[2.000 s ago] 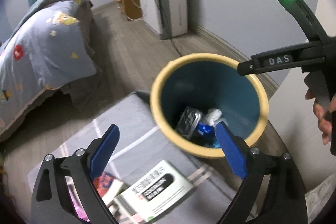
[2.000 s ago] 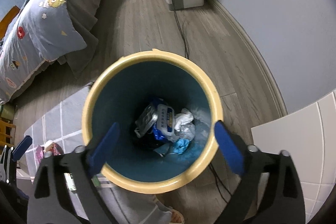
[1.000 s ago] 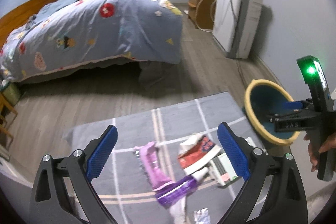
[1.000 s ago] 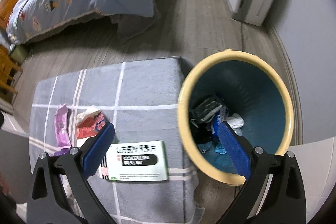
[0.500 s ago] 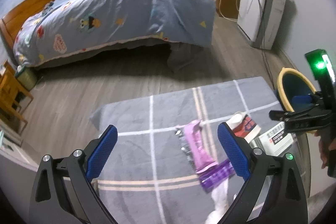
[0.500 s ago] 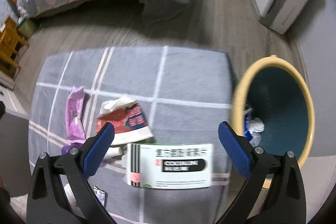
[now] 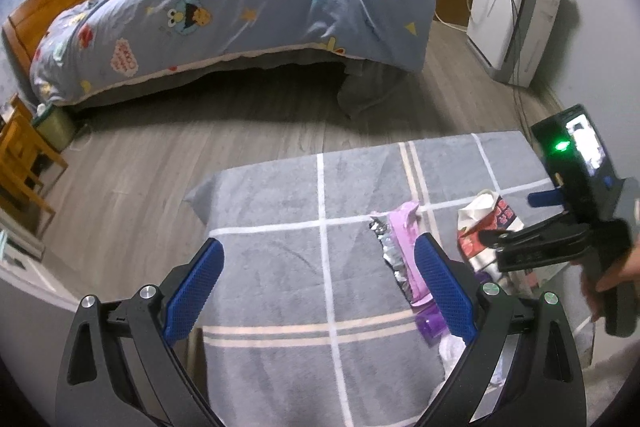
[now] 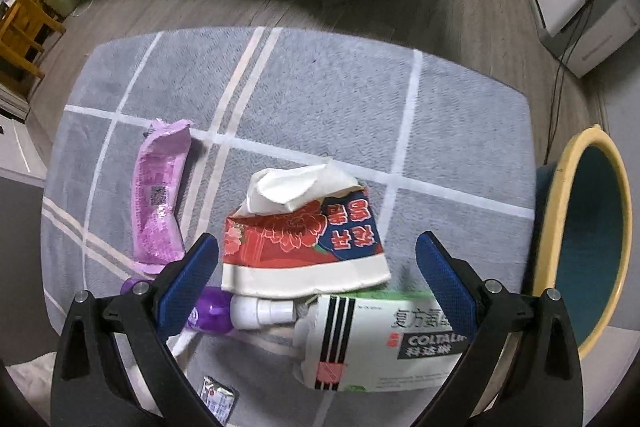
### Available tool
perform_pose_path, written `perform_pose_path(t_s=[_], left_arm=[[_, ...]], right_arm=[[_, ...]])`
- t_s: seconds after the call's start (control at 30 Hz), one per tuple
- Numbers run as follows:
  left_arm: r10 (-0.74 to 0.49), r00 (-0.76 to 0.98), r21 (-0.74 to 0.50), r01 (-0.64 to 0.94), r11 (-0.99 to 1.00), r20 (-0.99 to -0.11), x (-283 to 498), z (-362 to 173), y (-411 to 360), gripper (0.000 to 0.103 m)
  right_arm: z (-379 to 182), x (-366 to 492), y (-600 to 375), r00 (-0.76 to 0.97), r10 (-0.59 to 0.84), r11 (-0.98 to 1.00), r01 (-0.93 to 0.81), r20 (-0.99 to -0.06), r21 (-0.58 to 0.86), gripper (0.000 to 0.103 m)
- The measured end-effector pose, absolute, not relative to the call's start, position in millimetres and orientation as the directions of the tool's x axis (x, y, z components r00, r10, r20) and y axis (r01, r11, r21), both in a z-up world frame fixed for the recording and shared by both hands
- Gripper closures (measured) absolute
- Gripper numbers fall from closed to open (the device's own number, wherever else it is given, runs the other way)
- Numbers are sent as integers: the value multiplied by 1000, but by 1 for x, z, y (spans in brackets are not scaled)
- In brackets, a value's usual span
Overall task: Collect trash
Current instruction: 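Grasp the red-and-white paper cup with the right tool while the left tool grasps the pink wrapper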
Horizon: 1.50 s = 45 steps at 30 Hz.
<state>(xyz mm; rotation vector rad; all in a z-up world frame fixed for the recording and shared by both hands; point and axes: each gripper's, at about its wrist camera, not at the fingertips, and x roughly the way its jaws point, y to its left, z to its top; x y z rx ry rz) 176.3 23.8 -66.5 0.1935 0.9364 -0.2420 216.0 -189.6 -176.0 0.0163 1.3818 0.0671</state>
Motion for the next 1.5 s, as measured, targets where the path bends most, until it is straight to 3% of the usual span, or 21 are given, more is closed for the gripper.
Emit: perform_pose_path(t_s=[0.2, 0.4, 0.47, 0.7, 1.1, 1.3, 1.4, 1.47, 1.5], left_arm=[[-146, 554, 39, 309, 950, -820, 180, -69, 19, 8], [-136, 531, 41, 308, 950, -837, 183, -78, 20, 8], [-133, 525, 40, 305, 952, -841, 183, -81, 22, 8], [-136, 472, 17, 307, 951, -871, 188, -100, 11, 8], [-139, 359, -10, 339, 941, -923, 198, -155, -43, 10], [-137, 284, -29, 354, 935, -949, 205, -176, -56, 34], [-142, 248, -47, 354, 934, -958, 208, -183, -60, 49], [-141, 227, -52, 359, 932, -964, 208, -189, -62, 66], [-140, 225, -51, 361, 931, -964, 208, -190, -63, 68]], right_arm=[[-196, 224, -181, 136, 99, 995, -14, -986, 98, 6], [-212, 229, -165, 108, 22, 998, -69, -994, 14, 6], [-210, 232, -166, 124, 30, 999, -47, -992, 24, 11], [-192, 233, -196, 177, 119, 991, 46, -977, 128, 12], [-162, 229, -244, 275, 144, 976, 121, -951, 183, 12], [-161, 228, -254, 274, 144, 977, 113, -951, 181, 12], [-161, 225, -259, 276, 152, 976, 107, -949, 188, 12], [-161, 224, -259, 276, 151, 978, 99, -949, 184, 12], [-161, 224, -259, 277, 149, 979, 93, -949, 181, 12]])
